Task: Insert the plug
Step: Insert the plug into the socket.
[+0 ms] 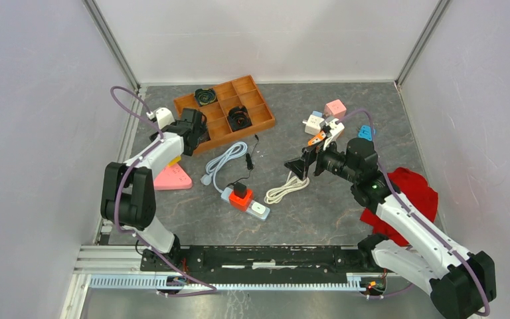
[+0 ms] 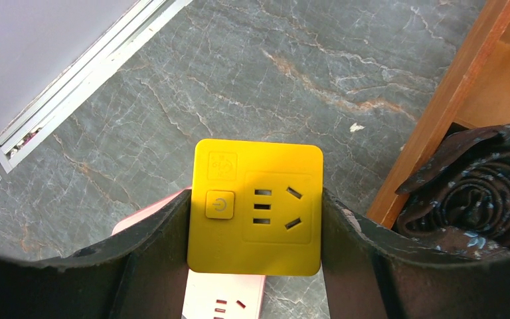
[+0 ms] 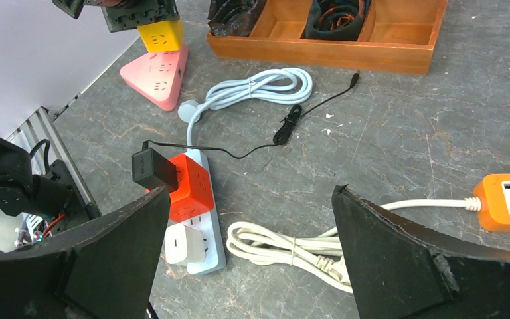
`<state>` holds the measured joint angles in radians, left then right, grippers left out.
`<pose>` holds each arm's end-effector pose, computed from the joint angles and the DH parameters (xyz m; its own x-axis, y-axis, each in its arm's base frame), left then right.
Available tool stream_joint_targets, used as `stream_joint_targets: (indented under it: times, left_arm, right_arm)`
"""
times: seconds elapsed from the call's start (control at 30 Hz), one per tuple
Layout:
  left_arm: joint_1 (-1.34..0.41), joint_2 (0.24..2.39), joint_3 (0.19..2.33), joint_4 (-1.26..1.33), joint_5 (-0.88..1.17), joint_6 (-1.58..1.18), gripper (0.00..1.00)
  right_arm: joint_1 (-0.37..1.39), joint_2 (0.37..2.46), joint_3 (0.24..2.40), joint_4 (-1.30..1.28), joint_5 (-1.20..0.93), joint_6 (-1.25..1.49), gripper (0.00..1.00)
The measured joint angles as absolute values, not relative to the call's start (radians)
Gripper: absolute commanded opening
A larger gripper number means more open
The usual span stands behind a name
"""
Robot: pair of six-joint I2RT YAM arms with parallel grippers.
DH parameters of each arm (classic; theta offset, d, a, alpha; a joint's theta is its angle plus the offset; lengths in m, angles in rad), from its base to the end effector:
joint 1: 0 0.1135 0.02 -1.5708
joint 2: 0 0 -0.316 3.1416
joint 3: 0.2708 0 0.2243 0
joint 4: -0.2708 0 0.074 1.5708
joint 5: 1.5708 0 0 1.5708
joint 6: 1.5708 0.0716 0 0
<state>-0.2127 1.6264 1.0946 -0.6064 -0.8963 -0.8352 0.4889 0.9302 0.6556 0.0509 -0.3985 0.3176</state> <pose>0.3090 -0.0095 0.2634 -0.4559 -0.3752 -0.8070 -0.7842 0.5981 0.1650 0.1564 0.1147 0.3349 -0.4255 0.0996 -0.8994 -0.6674 0.6367 0.3863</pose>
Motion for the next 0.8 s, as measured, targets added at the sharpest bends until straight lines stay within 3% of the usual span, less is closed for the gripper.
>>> stream_joint_targets:
  times: [0.8]
  left_arm:
    - [-0.211,1.650,1.099,-0.599,-0.916,-0.818,0.39]
  right_arm:
    - [0.488,0.917,0.641,0.036,-0.389,0.306,0.98]
